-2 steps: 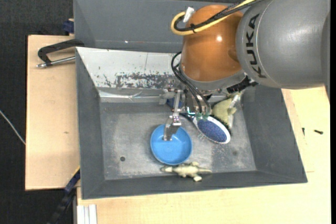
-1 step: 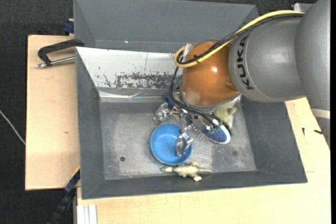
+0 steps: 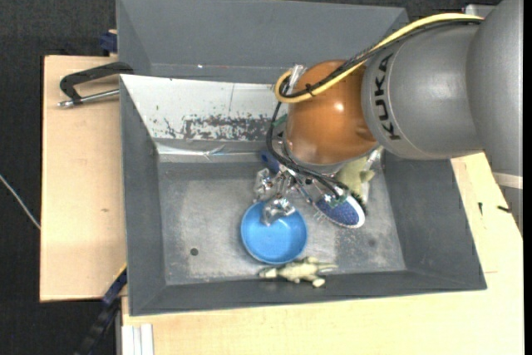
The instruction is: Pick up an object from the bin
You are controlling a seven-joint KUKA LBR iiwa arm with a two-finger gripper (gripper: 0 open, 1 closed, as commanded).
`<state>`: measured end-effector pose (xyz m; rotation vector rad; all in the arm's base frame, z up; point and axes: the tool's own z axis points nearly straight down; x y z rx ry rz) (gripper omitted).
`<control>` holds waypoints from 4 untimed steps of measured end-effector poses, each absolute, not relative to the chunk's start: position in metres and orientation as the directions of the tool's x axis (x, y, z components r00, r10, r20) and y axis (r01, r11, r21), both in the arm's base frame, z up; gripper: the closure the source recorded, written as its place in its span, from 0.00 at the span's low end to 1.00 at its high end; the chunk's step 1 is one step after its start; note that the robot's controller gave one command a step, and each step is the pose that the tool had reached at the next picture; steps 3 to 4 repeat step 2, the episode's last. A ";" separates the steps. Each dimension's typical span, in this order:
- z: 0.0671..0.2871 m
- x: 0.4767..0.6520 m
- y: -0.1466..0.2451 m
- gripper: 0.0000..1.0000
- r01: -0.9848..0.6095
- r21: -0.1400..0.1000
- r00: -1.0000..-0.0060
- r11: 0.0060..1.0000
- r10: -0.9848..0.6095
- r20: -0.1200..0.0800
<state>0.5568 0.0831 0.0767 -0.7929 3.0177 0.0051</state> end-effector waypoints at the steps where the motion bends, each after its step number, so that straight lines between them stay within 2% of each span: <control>1: 0.111 0.508 0.103 1.00 -0.718 -0.005 -0.696 0.697 -0.718 -0.011; 2: 0.222 0.510 0.128 1.00 -0.733 -0.006 -0.680 0.680 -0.733 -0.013; 4: 0.222 0.510 0.128 1.00 -0.733 -0.006 -0.680 0.680 -0.733 -0.013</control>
Offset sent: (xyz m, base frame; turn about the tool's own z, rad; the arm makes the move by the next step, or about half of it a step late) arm -0.0523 0.0179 0.0318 -0.2862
